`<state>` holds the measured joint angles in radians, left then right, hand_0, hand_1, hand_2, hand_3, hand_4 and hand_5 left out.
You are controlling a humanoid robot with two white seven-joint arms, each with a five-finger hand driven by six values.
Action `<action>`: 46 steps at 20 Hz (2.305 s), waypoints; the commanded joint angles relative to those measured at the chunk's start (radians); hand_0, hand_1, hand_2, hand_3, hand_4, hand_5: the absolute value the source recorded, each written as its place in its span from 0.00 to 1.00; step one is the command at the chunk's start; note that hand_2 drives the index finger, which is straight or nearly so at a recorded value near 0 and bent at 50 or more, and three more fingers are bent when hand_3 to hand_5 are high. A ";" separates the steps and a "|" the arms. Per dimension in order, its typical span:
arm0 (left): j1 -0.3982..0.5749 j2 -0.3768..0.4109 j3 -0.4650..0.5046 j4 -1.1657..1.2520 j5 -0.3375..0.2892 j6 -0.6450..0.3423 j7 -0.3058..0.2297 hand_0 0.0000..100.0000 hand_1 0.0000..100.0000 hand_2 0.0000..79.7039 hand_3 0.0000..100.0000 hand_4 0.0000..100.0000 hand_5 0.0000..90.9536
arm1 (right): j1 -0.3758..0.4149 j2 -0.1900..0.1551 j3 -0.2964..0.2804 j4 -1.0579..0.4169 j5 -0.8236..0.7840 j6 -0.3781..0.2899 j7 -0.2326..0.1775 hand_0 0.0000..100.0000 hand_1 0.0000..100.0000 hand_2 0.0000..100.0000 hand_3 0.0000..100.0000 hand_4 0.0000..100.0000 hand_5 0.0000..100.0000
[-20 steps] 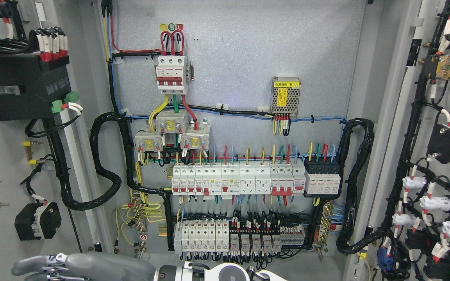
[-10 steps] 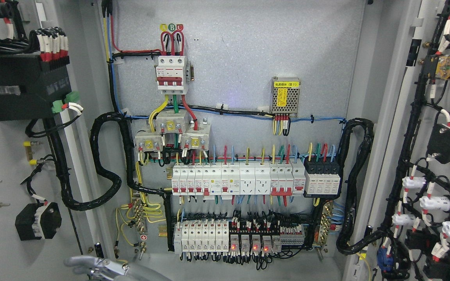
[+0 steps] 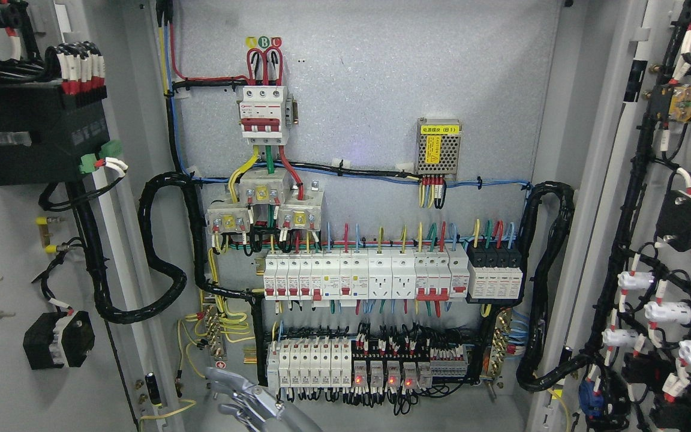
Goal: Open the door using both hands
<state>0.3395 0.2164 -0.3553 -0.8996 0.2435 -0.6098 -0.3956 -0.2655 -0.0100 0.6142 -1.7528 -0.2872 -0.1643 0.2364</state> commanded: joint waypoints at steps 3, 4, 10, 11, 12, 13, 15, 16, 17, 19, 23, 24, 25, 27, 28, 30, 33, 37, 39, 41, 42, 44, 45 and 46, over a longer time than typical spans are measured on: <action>0.142 0.222 0.001 -0.813 -0.009 0.001 0.000 0.30 0.00 0.04 0.03 0.04 0.00 | 0.253 -0.053 -0.263 -0.068 0.063 -0.086 -0.043 0.22 0.00 0.00 0.00 0.00 0.00; 0.150 0.230 0.001 -0.846 -0.009 -0.001 0.000 0.30 0.00 0.04 0.03 0.04 0.00 | 0.281 -0.060 -0.292 -0.068 0.063 -0.089 -0.042 0.22 0.00 0.00 0.00 0.00 0.00; 0.158 0.259 0.001 -1.030 -0.009 -0.034 -0.002 0.30 0.00 0.04 0.03 0.04 0.00 | 0.443 -0.114 -0.350 -0.091 0.063 -0.103 -0.039 0.22 0.00 0.00 0.00 0.00 0.00; 0.153 0.256 0.002 -1.042 -0.010 -0.042 0.000 0.30 0.00 0.04 0.03 0.04 0.00 | 0.460 -0.116 -0.366 -0.091 0.063 -0.110 -0.039 0.22 0.00 0.00 0.00 0.00 0.00; 0.141 0.255 0.004 -1.053 -0.009 -0.056 0.000 0.30 0.00 0.04 0.03 0.04 0.00 | 0.482 -0.116 -0.382 -0.091 0.063 -0.127 -0.039 0.22 0.00 0.00 0.00 0.00 0.00; 0.131 0.253 0.009 -1.065 -0.010 -0.076 0.000 0.30 0.00 0.04 0.03 0.04 0.00 | 0.503 -0.120 -0.396 -0.093 0.063 -0.142 -0.039 0.22 0.00 0.00 0.00 0.00 0.00; 0.128 0.250 0.039 -1.084 -0.010 -0.093 0.000 0.30 0.00 0.04 0.03 0.04 0.00 | 0.538 -0.154 -0.419 -0.100 0.063 -0.156 -0.037 0.22 0.00 0.00 0.00 0.00 0.00; 0.127 0.248 0.054 -1.084 -0.009 -0.094 0.000 0.30 0.00 0.04 0.03 0.04 0.00 | 0.563 -0.172 -0.433 -0.102 0.062 -0.170 -0.039 0.22 0.00 0.00 0.00 0.00 0.00; 0.125 0.248 0.077 -1.084 -0.004 -0.094 0.000 0.30 0.00 0.04 0.03 0.04 0.00 | 0.583 -0.179 -0.442 -0.100 0.062 -0.187 -0.039 0.22 0.00 0.00 0.00 0.00 0.00; 0.125 0.242 0.142 -1.085 0.000 -0.100 0.000 0.30 0.00 0.04 0.03 0.04 0.00 | 0.608 -0.180 -0.458 -0.099 0.062 -0.207 -0.039 0.22 0.00 0.00 0.00 0.00 0.00; 0.127 0.218 0.225 -1.093 0.043 -0.114 0.000 0.30 0.00 0.04 0.03 0.04 0.00 | 0.653 -0.183 -0.500 -0.093 0.060 -0.207 -0.039 0.22 0.00 0.00 0.00 0.00 0.00; 0.127 0.206 0.245 -1.093 0.062 -0.108 -0.002 0.30 0.00 0.04 0.03 0.04 0.00 | 0.658 -0.188 -0.510 -0.086 0.059 -0.207 -0.042 0.22 0.00 0.00 0.00 0.00 0.00; 0.124 0.196 0.262 -1.092 0.075 -0.100 -0.005 0.30 0.00 0.04 0.03 0.04 0.00 | 0.663 -0.195 -0.520 -0.076 0.056 -0.207 -0.042 0.22 0.00 0.00 0.00 0.00 0.00; 0.104 0.176 0.314 -1.091 0.086 -0.056 -0.043 0.30 0.00 0.03 0.03 0.04 0.00 | 0.669 -0.200 -0.543 -0.065 0.054 -0.207 -0.042 0.22 0.00 0.00 0.00 0.00 0.00; 0.102 0.160 0.344 -1.091 0.086 -0.033 -0.073 0.30 0.00 0.03 0.03 0.03 0.00 | 0.674 -0.200 -0.559 -0.059 0.054 -0.207 -0.042 0.22 0.00 0.00 0.00 0.00 0.00; 0.102 0.140 0.377 -1.093 0.086 -0.025 -0.109 0.30 0.00 0.03 0.03 0.03 0.00 | 0.675 -0.202 -0.577 -0.033 0.053 -0.207 -0.042 0.22 0.00 0.00 0.00 0.00 0.00; 0.104 0.126 0.424 -1.091 0.112 -0.022 -0.109 0.30 0.00 0.03 0.03 0.03 0.00 | 0.675 -0.202 -0.602 -0.004 0.051 -0.208 -0.042 0.22 0.00 0.00 0.00 0.00 0.00; 0.110 0.121 0.506 -1.093 0.230 0.025 -0.153 0.30 0.00 0.03 0.03 0.03 0.00 | 0.680 -0.200 -0.602 -0.008 0.048 -0.212 -0.042 0.22 0.00 0.00 0.00 0.00 0.00; 0.125 0.118 0.535 -1.091 0.244 0.038 -0.178 0.30 0.00 0.03 0.03 0.03 0.00 | 0.681 -0.200 -0.602 -0.008 0.048 -0.212 -0.042 0.22 0.00 0.00 0.00 0.00 0.00; 0.131 0.092 0.573 -1.091 0.246 0.047 -0.180 0.30 0.00 0.03 0.03 0.03 0.00 | 0.687 -0.199 -0.602 -0.011 0.046 -0.212 -0.042 0.22 0.00 0.00 0.00 0.00 0.00; 0.133 0.083 0.602 -1.091 0.247 0.051 -0.181 0.30 0.00 0.03 0.03 0.04 0.00 | 0.690 -0.199 -0.602 -0.013 0.046 -0.212 -0.042 0.22 0.00 0.00 0.00 0.00 0.00; 0.150 0.083 0.627 -1.091 0.258 0.056 -0.183 0.30 0.00 0.03 0.03 0.04 0.00 | 0.700 -0.199 -0.608 -0.016 0.013 -0.212 -0.042 0.22 0.00 0.00 0.00 0.00 0.00; 0.162 0.083 0.628 -1.091 0.269 0.056 -0.184 0.30 0.00 0.04 0.03 0.04 0.00 | 0.701 -0.199 -0.614 -0.016 -0.012 -0.210 -0.042 0.22 0.00 0.00 0.00 0.00 0.00; 0.168 0.081 0.630 -1.091 0.273 0.056 -0.184 0.30 0.00 0.04 0.03 0.04 0.00 | 0.701 -0.199 -0.616 -0.016 -0.032 -0.209 -0.039 0.22 0.00 0.00 0.00 0.00 0.00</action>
<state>0.4759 0.3401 0.1108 -1.9693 0.4751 -0.5586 -0.5754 0.4226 -0.2006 0.0395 -1.7789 -0.2613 -0.3754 0.1937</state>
